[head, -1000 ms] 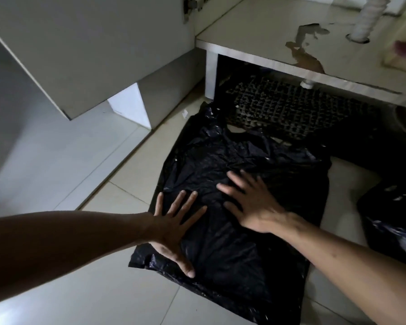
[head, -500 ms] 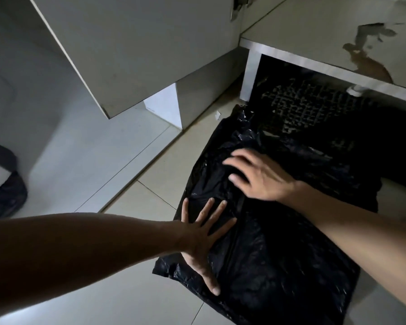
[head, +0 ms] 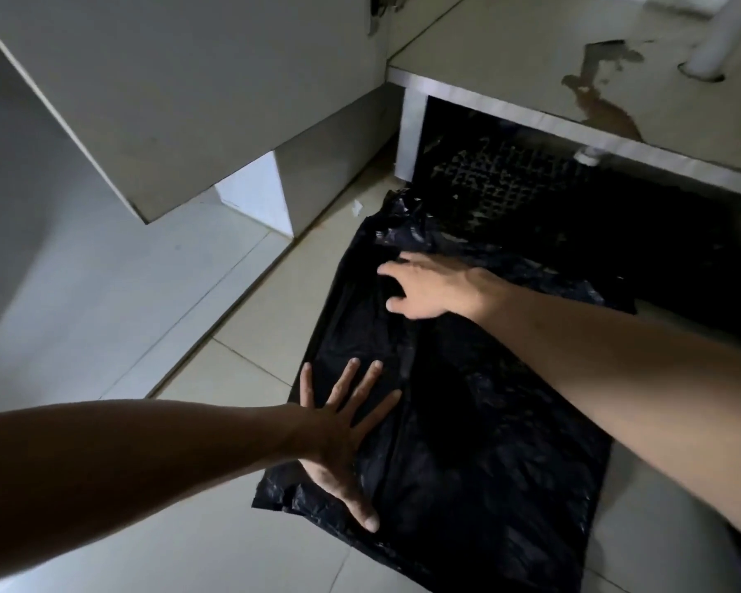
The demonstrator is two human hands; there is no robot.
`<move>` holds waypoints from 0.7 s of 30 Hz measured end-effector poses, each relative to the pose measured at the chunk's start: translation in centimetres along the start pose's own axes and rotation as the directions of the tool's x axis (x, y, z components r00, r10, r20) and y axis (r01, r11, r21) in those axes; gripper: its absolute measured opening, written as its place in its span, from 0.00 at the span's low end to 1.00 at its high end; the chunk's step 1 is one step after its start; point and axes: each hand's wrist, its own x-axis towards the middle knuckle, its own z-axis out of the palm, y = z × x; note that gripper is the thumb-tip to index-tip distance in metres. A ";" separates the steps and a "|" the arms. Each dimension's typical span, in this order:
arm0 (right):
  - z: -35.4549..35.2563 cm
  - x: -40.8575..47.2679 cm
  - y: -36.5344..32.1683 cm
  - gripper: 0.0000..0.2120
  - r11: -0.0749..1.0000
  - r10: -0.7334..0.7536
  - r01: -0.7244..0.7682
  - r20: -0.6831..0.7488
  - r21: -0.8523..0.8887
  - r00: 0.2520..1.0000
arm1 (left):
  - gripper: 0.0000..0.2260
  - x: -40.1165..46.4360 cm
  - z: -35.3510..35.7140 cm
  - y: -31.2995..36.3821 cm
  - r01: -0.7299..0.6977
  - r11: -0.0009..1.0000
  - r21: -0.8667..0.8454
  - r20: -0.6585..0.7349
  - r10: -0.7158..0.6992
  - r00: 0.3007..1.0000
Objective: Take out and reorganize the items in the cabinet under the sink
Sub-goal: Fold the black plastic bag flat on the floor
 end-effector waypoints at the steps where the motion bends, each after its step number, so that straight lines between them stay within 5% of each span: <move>1: 0.1 -2.0 0.3 0.34 1.000 0.016 -0.016 0.031 0.010 0.999 | 0.66 -0.1 0.0 -0.1 0.003 1.000 0.004 0.002 -0.003 1.000; 7: 5.8 -13.3 2.3 0.37 0.974 0.225 -0.224 0.139 -0.026 0.964 | 0.63 -0.4 -1.0 0.2 0.065 0.993 0.098 0.064 -0.072 0.995; 10: 6.7 -15.4 3.8 0.39 0.975 0.193 -0.209 0.187 0.075 0.963 | 0.58 -1.2 -3.6 1.2 0.096 0.957 0.273 0.046 -0.112 0.993; 14: 2.4 -17.5 6.9 0.32 0.975 0.190 -0.202 0.123 0.089 0.974 | 0.51 0.3 -9.4 4.5 0.008 0.888 0.460 0.279 -0.152 0.948; 16: -0.8 -19.1 9.8 0.25 0.981 0.194 -0.189 0.136 -0.049 0.972 | 0.40 1.6 -11.2 7.4 -0.083 0.839 0.537 0.197 -0.029 0.980; 18: -3.6 -21.4 13.3 0.23 0.937 0.300 -0.244 0.217 -0.251 0.929 | 0.29 2.2 -13.1 11.4 -0.136 0.858 0.495 -0.053 0.186 0.981; 21: -5.4 -25.3 18.9 0.34 0.806 0.534 -0.399 0.247 -0.436 0.809 | 0.21 2.9 -16.1 18.6 -0.238 0.927 0.291 -0.365 0.338 0.867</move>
